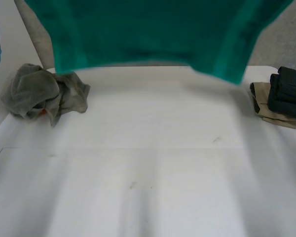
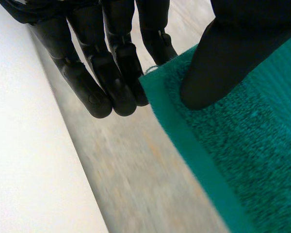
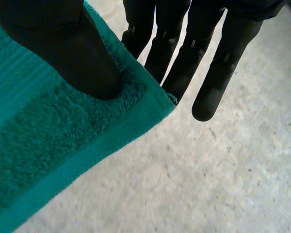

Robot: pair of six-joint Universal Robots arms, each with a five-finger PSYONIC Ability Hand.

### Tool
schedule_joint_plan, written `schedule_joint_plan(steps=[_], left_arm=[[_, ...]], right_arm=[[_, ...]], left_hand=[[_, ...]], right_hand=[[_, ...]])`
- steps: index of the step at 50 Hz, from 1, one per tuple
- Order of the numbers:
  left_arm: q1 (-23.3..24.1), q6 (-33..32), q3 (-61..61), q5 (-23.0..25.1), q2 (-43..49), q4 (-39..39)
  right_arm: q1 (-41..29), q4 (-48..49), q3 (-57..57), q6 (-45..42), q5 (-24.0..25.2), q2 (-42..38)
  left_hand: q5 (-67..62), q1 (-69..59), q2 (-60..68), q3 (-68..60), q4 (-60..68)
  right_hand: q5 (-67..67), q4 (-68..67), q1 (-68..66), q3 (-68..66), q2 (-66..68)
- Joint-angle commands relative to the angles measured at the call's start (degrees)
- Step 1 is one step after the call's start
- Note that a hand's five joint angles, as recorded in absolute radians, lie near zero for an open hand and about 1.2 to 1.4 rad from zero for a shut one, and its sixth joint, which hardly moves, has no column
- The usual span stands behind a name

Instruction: Fold the laundry.

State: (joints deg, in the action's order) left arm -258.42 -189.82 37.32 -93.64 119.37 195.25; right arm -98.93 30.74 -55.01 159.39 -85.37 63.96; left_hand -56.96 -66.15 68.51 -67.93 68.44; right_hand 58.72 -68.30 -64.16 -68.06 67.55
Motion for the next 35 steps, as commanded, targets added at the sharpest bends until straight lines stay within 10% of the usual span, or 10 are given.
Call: schedule_joint_plan(steps=[1,20,35], left_arm=[[0.2,1.0,4.6,2.1,1.4,-0.5],[2.6,-13.3,26.1,5.1,10.3,-12.4],[2.7,-33.7,51.6,3.6,-5.3,-42.3]], right_arm=[[-0.9,-3.1,-2.5,0.5,2.3,-0.6],[-0.8,-27.8,-9.6,-13.2,4.4,-13.1],[9.5,-54.7,-34.6,-45.7,4.1,2.9]], left_hand=[[-13.0,-13.9,11.5,-12.1,11.6],[-13.0,-13.9,11.5,-12.1,11.6],[-13.0,-13.9,11.5,-12.1,11.6]], right_hand=[[11.3,-11.7,-15.8,-11.9,12.5],[11.3,-11.7,-15.8,-11.9,12.5],[11.3,-11.7,-15.8,-11.9,12.5]])
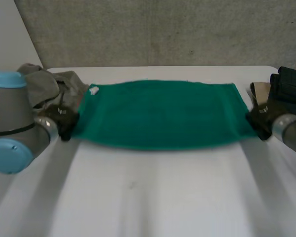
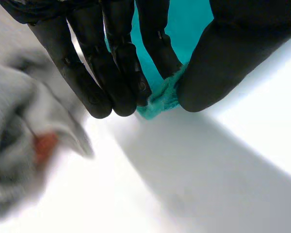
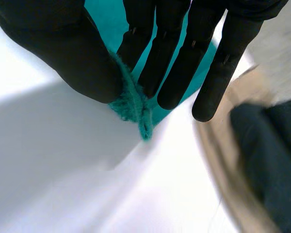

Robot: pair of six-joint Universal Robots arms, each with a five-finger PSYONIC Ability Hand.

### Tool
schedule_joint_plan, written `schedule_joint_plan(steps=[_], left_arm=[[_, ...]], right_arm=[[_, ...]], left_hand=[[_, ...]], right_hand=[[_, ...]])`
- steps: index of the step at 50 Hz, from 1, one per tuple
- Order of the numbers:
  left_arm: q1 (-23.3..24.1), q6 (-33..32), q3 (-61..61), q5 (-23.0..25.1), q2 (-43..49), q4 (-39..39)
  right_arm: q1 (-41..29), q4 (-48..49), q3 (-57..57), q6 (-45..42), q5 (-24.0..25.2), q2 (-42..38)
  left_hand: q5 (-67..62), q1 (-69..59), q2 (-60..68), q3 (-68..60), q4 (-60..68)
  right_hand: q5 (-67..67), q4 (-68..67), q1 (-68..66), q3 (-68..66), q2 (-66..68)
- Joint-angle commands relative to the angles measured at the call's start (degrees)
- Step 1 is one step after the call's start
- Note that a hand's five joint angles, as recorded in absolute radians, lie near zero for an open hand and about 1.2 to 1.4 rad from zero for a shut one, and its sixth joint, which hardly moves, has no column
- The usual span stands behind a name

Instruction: Fold the laundry.

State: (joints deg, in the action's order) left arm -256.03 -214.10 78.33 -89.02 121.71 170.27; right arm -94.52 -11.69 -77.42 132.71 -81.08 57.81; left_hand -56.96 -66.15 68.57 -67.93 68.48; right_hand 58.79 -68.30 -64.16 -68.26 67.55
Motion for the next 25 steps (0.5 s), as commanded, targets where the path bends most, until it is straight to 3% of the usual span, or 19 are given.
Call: schedule_joint_plan(steps=[1,4,6,14,22,25], left_arm=[[0.4,-11.0,11.6,-1.0,-8.1,-19.5],[0.4,-15.3,13.1,-0.2,-9.7,-25.3],[0.4,-16.1,12.2,0.2,-10.0,-25.3],[1.3,-10.4,0.4,0.1,-7.7,-20.3],[1.8,-5.3,-17.6,-1.3,2.6,-12.7],[2.0,-4.8,-25.6,-4.0,8.3,-12.5]], right_arm=[[5.9,-13.0,-13.4,-21.5,-0.1,9.9],[7.1,-11.8,-15.0,-27.5,0.3,11.9],[6.7,-10.4,-14.7,-26.4,0.6,11.9],[3.0,-3.8,-7.4,-15.0,1.3,7.0],[-1.0,10.4,3.8,-4.6,0.4,-0.6],[-2.8,15.4,8.9,-1.4,-1.4,-4.6]], left_hand=[[-13.0,-13.9,11.4,-12.1,11.5],[-13.0,-13.9,11.4,-12.1,11.5],[-13.0,-13.9,11.4,-12.1,11.5],[-13.0,-13.9,11.4,-12.1,11.5],[-13.0,-13.9,11.4,-12.1,11.5],[-13.0,-13.9,11.4,-12.1,11.5]], right_hand=[[11.2,-11.7,-15.8,-11.7,12.5],[11.2,-11.7,-15.8,-11.7,12.5],[11.2,-11.7,-15.8,-11.7,12.5],[11.2,-11.7,-15.8,-11.7,12.5],[11.2,-11.7,-15.8,-11.7,12.5],[11.2,-11.7,-15.8,-11.7,12.5]])
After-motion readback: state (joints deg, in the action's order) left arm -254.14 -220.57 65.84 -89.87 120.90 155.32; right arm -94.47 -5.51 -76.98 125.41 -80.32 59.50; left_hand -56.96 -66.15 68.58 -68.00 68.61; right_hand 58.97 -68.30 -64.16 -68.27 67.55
